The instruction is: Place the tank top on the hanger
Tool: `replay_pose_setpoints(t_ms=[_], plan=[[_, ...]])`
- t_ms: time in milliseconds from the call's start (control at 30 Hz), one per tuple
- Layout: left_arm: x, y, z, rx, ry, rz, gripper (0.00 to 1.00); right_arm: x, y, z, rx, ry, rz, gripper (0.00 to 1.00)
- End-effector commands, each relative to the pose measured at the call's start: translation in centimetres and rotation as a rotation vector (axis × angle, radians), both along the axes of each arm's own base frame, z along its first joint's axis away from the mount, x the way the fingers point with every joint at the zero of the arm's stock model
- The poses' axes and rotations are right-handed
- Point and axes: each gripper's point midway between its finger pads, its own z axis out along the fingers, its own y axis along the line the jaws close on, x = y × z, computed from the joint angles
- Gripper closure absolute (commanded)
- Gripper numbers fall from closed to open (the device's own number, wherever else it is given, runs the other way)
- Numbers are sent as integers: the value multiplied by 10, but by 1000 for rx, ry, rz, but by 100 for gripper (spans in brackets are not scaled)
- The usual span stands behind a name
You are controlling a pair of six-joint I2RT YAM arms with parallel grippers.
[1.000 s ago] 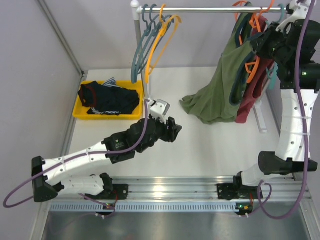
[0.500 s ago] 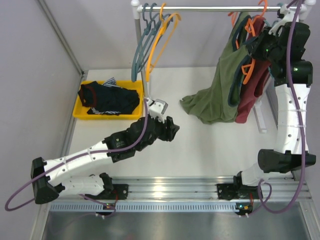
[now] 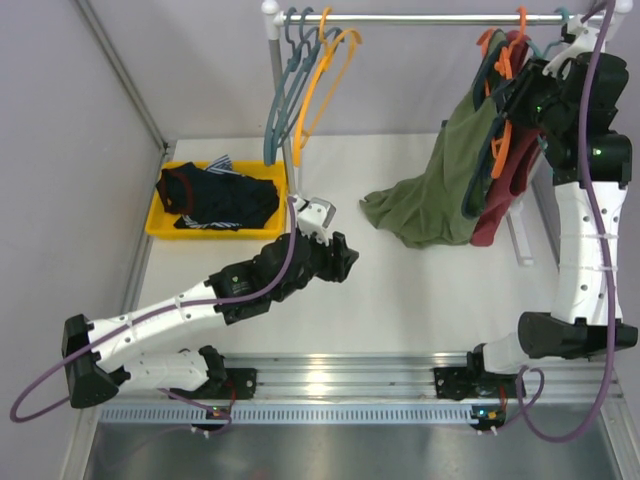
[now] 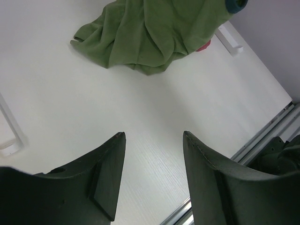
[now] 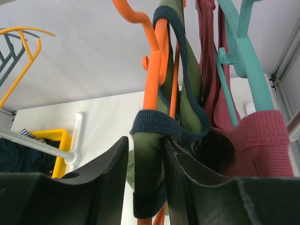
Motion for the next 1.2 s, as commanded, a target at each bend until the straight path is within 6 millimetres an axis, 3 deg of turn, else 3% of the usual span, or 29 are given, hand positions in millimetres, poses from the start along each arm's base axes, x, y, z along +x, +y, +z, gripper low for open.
replay_pose_setpoints(t_ms=[0, 367, 467, 533, 600, 633, 700, 733, 800, 833, 867, 933, 967, 1033, 1067, 1133, 1167], plan=[[4, -4, 27, -57, -32, 1, 43, -18, -5, 29, 0, -86, -22, 64], [2, 1, 35, -42, -42, -4, 43, -66, -7, 39, 20, -91, -53, 48], [1, 3, 36, -48, -38, 0, 43, -82, 0, 37, 28, -92, -19, 47], [1, 5, 38, -55, -34, 8, 43, -96, 14, 37, 57, -98, 53, 47], [0, 8, 37, -61, -28, 17, 43, -99, 28, 20, 77, -61, 103, 47], [0, 10, 37, -60, -26, 22, 43, -111, 52, 18, 79, -61, 173, 47], [-1, 14, 38, -69, -21, 37, 43, -111, 67, -3, 61, -20, 166, 47], [-1, 16, 36, -68, -16, 45, 43, -123, 100, -9, 55, -6, 259, 47], [-1, 22, 35, -77, -9, 69, 43, -123, 116, -32, 29, 42, 246, 48], [-1, 24, 32, -72, -4, 76, 43, -133, 137, -34, 31, 37, 306, 48], [-2, 27, 27, -63, 4, 84, 43, -134, 145, -55, 17, 74, 313, 48], [-2, 34, 22, -67, 21, 113, 43, -146, 162, -67, 44, 84, 353, 48], [-2, 38, 11, -49, 36, 126, 43, -147, 171, -85, 42, 109, 368, 48], [-3, 43, 5, -61, 57, 152, 43, -154, 182, -102, 57, 131, 387, 48], [-5, 47, -7, -39, 75, 163, 43, -159, 193, -123, 43, 159, 413, 48], [-2, 56, -17, -35, 99, 223, 43, -166, 198, -142, 55, 183, 426, 49], [-2, 62, -24, -20, 112, 252, 43, -170, 201, -172, 35, 233, 441, 48]])
